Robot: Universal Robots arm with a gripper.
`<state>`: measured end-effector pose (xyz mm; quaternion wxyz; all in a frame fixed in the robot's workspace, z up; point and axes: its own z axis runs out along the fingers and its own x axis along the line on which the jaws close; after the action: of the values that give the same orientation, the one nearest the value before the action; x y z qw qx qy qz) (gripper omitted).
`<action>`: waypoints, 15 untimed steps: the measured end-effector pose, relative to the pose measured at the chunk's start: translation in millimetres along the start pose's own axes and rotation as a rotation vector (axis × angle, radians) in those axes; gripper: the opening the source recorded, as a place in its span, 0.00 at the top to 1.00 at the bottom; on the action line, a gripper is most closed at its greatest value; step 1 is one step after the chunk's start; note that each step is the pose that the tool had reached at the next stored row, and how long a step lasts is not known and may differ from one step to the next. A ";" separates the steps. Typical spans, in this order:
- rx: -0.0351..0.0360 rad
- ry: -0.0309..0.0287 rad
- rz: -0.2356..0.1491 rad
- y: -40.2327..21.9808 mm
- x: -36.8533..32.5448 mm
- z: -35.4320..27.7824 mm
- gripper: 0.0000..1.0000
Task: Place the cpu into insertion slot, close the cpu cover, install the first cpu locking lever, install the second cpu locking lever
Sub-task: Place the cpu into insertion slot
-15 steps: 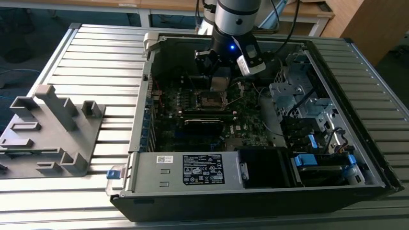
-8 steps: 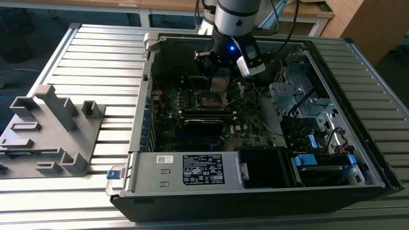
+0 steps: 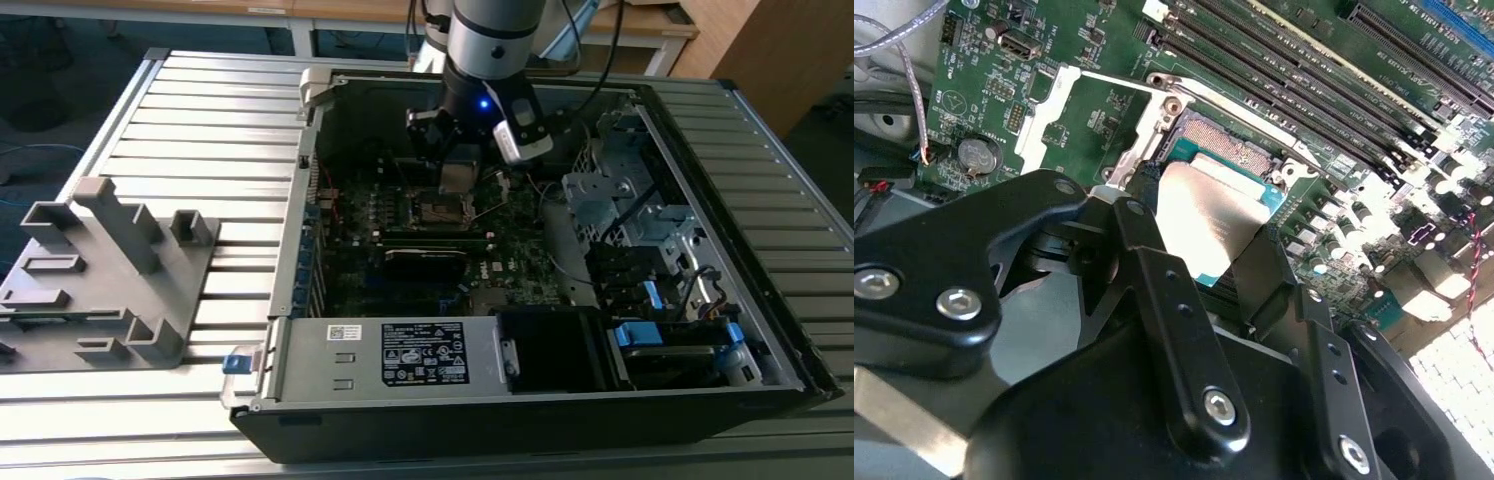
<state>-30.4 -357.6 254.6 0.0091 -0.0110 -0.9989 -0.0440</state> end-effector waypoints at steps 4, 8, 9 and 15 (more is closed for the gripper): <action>0.0001 0.0000 0.000 -0.2 0.0 2.2 0.46; 0.0000 0.0000 0.000 -0.4 -0.1 4.6 0.46; 0.0000 -0.0001 0.000 -0.5 0.3 6.0 0.46; 0.0010 -0.0001 0.000 -0.9 4.3 13.0 0.46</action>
<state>-35.0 -357.2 241.7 0.0091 -0.0110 -0.9990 -0.0435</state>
